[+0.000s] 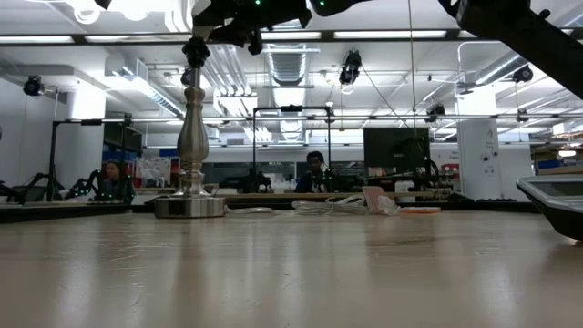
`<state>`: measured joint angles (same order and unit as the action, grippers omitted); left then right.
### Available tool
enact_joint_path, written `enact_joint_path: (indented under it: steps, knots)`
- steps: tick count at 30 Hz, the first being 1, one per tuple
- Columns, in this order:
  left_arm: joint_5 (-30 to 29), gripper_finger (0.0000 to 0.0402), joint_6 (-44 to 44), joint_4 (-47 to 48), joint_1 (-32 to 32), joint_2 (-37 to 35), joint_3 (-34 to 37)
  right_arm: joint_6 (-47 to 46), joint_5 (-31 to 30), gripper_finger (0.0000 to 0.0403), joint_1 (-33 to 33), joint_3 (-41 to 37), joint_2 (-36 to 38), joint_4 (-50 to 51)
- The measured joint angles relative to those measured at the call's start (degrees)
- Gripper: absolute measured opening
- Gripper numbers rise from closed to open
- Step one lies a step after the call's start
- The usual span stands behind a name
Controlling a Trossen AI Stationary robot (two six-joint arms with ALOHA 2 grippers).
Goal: Screw lightbulb
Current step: Insert the lightbulb into the lamp
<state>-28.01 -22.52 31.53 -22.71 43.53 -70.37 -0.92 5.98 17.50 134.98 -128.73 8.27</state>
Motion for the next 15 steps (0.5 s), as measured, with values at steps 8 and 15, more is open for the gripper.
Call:
enact_joint_path:
  steps: [8,15]
  knots:
    - [-0.02,0.0000,0.19,0.00,-0.01,0.00,0.00,-0.41,-0.02,0.0253,-0.15,0.00,0.00,2.96]
    - [-0.04,0.0000,1.37,0.00,-0.05,0.31,0.00,-1.04,-0.95,0.0261,-0.13,0.00,1.13,7.71]
